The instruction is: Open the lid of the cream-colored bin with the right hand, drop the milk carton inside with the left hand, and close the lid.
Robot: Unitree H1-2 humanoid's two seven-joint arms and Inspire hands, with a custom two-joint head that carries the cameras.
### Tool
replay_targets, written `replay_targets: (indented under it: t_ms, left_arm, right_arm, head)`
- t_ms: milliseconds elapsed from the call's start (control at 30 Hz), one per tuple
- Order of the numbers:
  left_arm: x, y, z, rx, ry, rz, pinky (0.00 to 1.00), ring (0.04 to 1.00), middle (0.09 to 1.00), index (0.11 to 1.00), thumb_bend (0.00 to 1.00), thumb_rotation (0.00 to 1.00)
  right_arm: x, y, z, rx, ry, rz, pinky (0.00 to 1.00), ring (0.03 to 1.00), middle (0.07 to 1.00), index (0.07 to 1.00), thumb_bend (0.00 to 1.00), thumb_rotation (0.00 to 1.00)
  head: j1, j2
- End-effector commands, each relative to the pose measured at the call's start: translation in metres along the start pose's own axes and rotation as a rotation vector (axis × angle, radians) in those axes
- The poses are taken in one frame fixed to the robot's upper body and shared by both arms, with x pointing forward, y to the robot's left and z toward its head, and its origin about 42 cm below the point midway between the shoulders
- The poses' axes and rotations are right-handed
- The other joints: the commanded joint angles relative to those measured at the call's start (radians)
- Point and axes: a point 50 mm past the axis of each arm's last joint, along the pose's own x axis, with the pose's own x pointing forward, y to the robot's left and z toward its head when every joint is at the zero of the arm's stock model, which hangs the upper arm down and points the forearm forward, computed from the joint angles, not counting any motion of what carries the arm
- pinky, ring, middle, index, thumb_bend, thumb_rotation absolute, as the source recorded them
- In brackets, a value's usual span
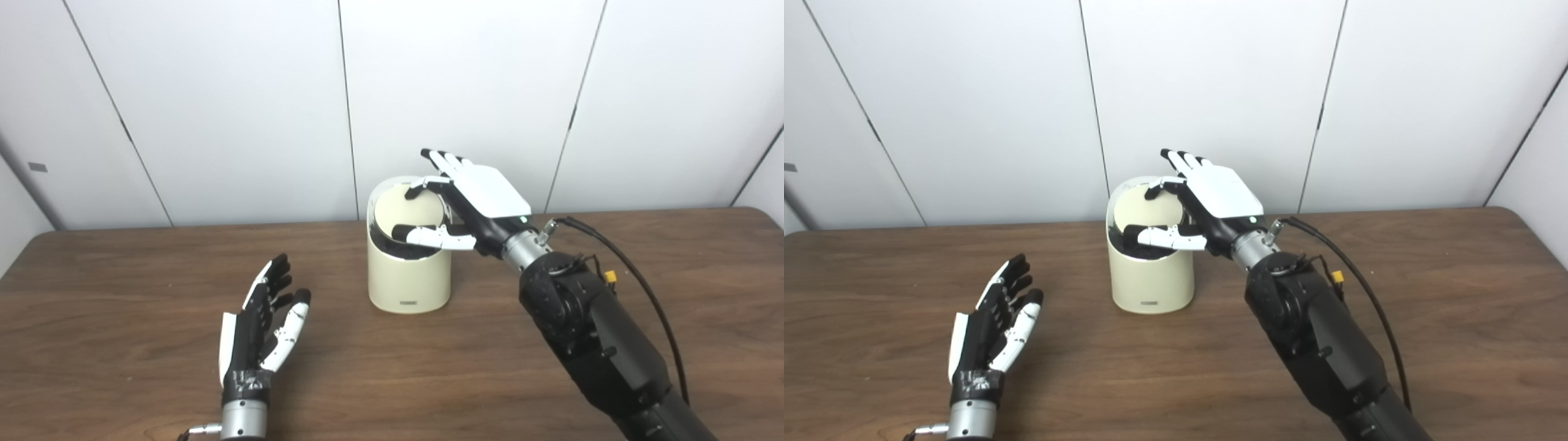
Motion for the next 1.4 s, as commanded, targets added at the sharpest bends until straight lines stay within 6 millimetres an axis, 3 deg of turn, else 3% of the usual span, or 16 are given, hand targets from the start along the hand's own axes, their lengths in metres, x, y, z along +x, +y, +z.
replay_targets:
  t_ms: [0, 767, 1033, 1367]
  left_arm:
    - [0.005, 0.0, 0.014, -0.003, -0.058, 0.005, 0.83, 0.883, 0.901, 0.928, 0.47, 0.54]
    - [0.006, 0.0, 0.019, 0.001, -0.054, 0.011, 0.82, 0.873, 0.897, 0.93, 0.46, 0.54]
    - [0.006, -0.002, 0.02, -0.007, -0.056, 0.012, 0.82, 0.869, 0.896, 0.934, 0.46, 0.53]
    - [0.005, -0.004, 0.022, -0.002, -0.063, 0.019, 0.84, 0.876, 0.898, 0.937, 0.46, 0.55]
  right_arm:
    - [-0.003, -0.007, 0.002, -0.03, -0.029, -0.007, 1.0, 1.0, 1.0, 0.706, 0.58, 1.0]
    - [-0.039, 0.005, 0.012, -0.066, -0.041, 0.036, 1.0, 1.0, 1.0, 0.661, 0.56, 0.98]
    - [-0.043, 0.015, 0.013, -0.083, -0.038, 0.052, 1.0, 1.0, 0.994, 0.676, 0.58, 0.91]
    - [-0.04, 0.035, 0.023, -0.287, -0.058, 0.111, 1.0, 1.0, 0.997, 0.693, 0.59, 0.99]
  head:
    - [-0.001, 0.0]
    - [0.001, 0.015]
    - [0.003, 0.019]
    - [0.015, 0.023]
